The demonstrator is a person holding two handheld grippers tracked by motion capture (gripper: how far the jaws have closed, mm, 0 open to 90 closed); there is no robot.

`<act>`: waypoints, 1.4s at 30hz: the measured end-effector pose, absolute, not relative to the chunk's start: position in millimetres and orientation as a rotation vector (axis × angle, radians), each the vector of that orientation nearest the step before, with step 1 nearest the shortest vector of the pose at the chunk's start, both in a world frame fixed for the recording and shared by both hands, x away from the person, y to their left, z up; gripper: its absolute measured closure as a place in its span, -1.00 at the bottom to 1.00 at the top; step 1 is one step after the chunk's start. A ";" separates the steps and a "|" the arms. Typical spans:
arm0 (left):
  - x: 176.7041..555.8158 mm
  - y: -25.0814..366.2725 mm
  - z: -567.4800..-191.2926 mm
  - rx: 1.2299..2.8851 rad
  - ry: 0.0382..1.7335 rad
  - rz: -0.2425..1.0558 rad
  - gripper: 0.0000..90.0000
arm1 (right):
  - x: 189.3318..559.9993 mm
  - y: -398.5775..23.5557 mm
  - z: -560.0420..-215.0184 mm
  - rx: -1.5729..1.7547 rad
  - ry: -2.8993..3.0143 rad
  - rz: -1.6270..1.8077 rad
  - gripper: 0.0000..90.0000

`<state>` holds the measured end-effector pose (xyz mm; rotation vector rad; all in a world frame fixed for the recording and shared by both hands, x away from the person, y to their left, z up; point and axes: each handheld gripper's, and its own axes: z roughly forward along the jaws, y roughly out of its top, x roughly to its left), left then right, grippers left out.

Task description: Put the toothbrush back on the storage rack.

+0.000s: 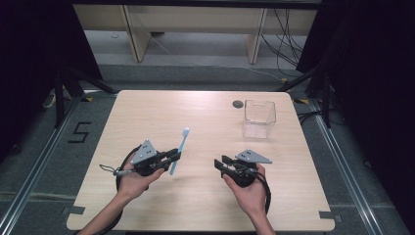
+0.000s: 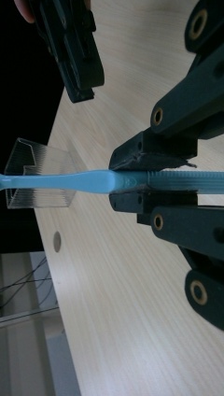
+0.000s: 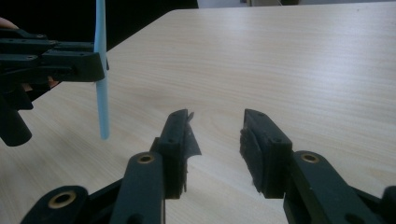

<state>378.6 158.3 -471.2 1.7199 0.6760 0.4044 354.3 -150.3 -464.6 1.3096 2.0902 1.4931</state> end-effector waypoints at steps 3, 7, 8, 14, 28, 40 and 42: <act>377.7 158.1 -471.6 1.702 0.654 0.405 0.74 | 356.1 -149.3 -462.7 1.261 2.073 1.507 0.39; 375.9 155.3 -472.5 1.672 0.621 0.417 0.74 | 354.6 -143.9 -456.4 1.263 2.049 1.551 0.41; 375.9 155.3 -472.5 1.672 0.621 0.417 0.74 | 354.6 -143.9 -456.4 1.263 2.049 1.551 0.41; 374.4 147.9 -476.4 1.635 0.595 0.418 0.74 | 356.5 -132.9 -444.4 1.201 2.006 1.620 0.45; 370.3 132.9 -474.6 1.648 0.580 0.416 0.74 | 363.5 -103.7 -432.2 1.092 2.001 1.717 0.52; 366.9 124.8 -471.8 1.644 0.571 0.420 0.74 | 365.7 -94.8 -428.3 1.113 1.974 1.757 0.62; 366.7 123.3 -471.8 1.640 0.575 0.421 0.74 | 366.3 -95.0 -428.7 1.106 1.963 1.738 0.64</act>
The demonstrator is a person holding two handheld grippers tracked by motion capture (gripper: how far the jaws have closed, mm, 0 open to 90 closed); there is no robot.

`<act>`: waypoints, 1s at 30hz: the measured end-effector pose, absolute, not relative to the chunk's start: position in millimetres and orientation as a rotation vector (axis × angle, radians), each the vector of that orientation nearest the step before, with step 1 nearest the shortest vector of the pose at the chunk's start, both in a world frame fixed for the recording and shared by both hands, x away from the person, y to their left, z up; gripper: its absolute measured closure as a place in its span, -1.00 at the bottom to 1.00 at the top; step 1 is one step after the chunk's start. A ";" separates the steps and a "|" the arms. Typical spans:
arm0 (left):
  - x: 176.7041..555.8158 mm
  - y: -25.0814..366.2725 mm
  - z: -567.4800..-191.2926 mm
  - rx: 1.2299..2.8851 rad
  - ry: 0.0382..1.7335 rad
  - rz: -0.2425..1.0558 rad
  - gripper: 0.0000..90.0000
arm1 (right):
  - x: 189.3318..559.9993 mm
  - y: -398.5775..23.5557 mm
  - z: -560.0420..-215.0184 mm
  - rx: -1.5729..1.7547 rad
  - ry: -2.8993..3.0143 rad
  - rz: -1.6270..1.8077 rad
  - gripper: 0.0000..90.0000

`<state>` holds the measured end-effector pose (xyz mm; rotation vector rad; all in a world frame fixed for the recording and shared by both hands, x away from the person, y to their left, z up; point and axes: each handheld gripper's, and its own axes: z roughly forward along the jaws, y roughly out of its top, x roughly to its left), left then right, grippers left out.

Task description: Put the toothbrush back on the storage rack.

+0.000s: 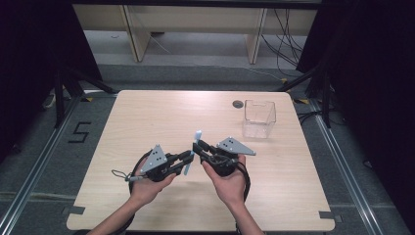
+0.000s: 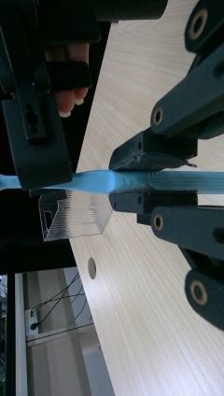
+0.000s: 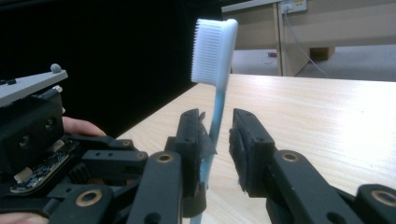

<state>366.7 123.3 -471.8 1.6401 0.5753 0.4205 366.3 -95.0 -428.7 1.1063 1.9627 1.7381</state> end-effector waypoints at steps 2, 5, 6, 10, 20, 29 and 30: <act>366.5 122.1 -471.7 1.636 0.578 0.421 0.74 | 365.6 -94.1 -428.0 1.114 1.960 1.755 0.67; 366.4 121.2 -471.4 1.639 0.580 0.421 0.74 | 365.7 -94.0 -428.3 1.115 1.957 1.749 0.71; 366.8 119.7 -471.5 1.637 0.579 0.422 0.74 | 366.4 -94.4 -428.7 1.103 1.953 1.737 0.78; 366.3 117.8 -470.9 1.642 0.585 0.419 0.73 | 366.0 -94.8 -428.4 1.093 1.946 1.729 0.90; 365.9 116.0 -471.0 1.667 0.569 0.448 0.55 | 362.1 -94.0 -424.7 1.075 1.953 1.704 0.92; 363.7 127.3 -475.1 1.703 0.567 0.501 0.20 | 364.3 -104.4 -419.7 1.048 1.920 1.684 0.92; 363.3 133.7 -477.9 1.708 0.578 0.520 0.17 | 364.1 -107.3 -418.4 1.044 1.908 1.678 0.92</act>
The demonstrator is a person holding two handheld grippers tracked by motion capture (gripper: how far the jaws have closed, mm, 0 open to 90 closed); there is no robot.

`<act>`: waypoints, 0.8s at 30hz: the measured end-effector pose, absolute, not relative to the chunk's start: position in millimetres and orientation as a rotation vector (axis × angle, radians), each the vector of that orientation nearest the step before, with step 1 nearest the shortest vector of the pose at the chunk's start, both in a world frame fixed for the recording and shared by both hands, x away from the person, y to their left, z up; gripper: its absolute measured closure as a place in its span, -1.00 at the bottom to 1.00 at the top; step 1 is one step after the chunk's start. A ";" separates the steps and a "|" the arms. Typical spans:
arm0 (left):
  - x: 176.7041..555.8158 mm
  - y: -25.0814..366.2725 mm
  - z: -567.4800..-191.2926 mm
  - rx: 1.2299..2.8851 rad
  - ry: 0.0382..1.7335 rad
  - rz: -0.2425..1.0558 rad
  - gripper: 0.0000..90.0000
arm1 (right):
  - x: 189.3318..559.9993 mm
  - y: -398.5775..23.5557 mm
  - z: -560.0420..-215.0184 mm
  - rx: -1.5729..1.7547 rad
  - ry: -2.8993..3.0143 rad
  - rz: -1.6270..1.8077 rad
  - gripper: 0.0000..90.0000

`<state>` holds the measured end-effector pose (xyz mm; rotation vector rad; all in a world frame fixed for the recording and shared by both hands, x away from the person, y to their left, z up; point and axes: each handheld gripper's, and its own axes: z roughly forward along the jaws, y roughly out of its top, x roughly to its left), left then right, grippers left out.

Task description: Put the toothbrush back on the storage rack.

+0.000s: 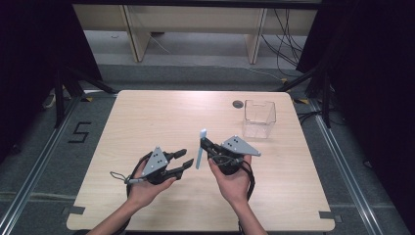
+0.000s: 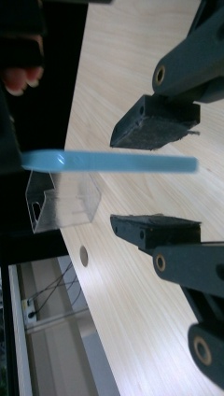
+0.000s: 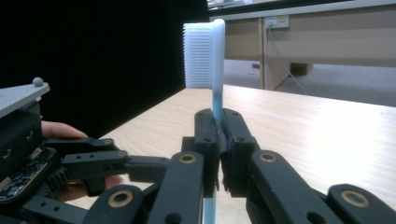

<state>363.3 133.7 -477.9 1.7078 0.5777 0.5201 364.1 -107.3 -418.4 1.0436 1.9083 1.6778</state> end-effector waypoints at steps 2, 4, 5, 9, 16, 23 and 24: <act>362.7 140.8 -481.3 1.705 0.599 0.530 0.12 | 363.0 -109.7 -417.3 1.061 1.907 1.676 0.92; 363.2 147.2 -485.6 1.693 0.607 0.536 0.07 | 363.4 -113.0 -416.9 1.060 1.899 1.676 0.92; 362.1 151.3 -486.5 1.708 0.625 0.544 0.04 | 363.2 -115.0 -416.6 1.060 1.900 1.666 0.92; 361.1 160.5 -491.4 1.695 0.665 0.553 -0.05 | 362.6 -120.0 -415.7 1.060 1.890 1.661 0.92; 358.3 177.7 -507.4 1.666 0.729 0.578 -0.21 | 361.4 -131.0 -410.5 1.065 1.852 1.647 0.92; 357.8 183.3 -517.6 1.634 0.754 0.583 -0.24 | 361.9 -136.0 -407.6 1.079 1.831 1.638 0.92; 356.7 185.3 -518.2 1.646 0.769 0.591 -0.24 | 362.8 -137.1 -407.2 1.076 1.829 1.642 0.92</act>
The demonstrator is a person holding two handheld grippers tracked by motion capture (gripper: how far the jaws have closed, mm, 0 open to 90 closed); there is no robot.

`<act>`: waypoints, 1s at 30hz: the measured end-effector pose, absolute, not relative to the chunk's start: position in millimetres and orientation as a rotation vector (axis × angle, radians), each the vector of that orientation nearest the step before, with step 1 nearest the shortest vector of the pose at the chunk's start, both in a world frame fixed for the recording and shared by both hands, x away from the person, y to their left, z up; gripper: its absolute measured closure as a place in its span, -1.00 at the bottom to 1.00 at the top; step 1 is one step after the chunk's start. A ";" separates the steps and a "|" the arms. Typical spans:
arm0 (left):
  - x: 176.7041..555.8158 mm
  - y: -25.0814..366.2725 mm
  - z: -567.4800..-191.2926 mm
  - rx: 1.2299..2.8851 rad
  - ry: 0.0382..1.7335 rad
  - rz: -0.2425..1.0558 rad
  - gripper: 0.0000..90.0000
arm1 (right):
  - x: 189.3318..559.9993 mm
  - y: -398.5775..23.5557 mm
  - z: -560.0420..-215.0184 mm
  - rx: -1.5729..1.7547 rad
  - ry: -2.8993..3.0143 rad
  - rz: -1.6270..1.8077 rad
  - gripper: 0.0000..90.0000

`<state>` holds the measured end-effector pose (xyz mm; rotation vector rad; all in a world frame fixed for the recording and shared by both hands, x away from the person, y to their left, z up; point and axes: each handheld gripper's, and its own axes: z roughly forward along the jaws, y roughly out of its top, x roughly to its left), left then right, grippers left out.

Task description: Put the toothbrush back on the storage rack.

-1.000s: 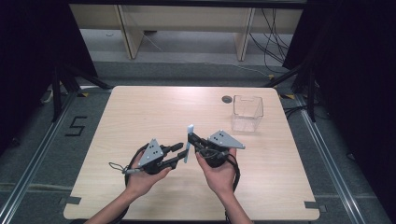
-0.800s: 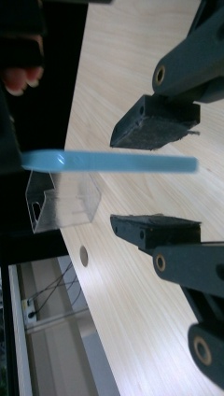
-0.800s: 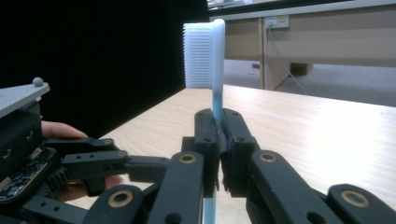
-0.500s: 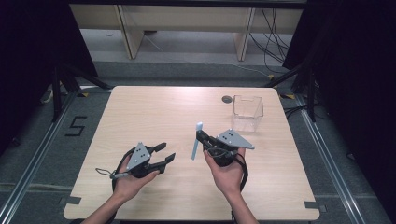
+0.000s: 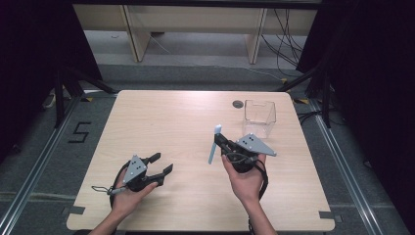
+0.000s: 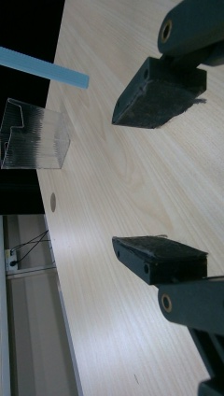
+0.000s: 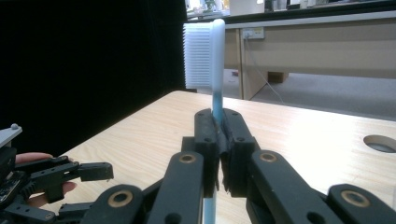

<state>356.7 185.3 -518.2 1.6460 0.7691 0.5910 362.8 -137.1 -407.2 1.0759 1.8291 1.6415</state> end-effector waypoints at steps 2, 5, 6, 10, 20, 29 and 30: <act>356.6 186.1 -519.8 1.641 0.775 0.596 -0.25 | 362.8 -138.1 -406.5 1.075 1.827 1.638 0.92; 356.8 186.2 -522.2 1.633 0.776 0.596 -0.26 | 363.2 -139.4 -406.0 1.079 1.821 1.635 0.92; 356.8 186.2 -522.2 1.633 0.776 0.596 -0.26 | 363.2 -139.4 -406.0 1.079 1.821 1.635 0.92; 356.4 187.1 -522.6 1.631 0.777 0.598 -0.26 | 363.8 -140.8 -405.2 1.077 1.820 1.626 0.92; 355.3 187.0 -522.7 1.624 0.781 0.609 -0.25 | 365.0 -145.7 -404.6 1.079 1.802 1.607 0.92; 354.9 187.4 -523.0 1.612 0.785 0.615 -0.26 | 366.7 -156.0 -403.7 1.069 1.781 1.556 0.92; 355.0 187.6 -523.0 1.612 0.790 0.612 -0.26 | 366.6 -155.6 -403.7 1.090 1.784 1.571 0.92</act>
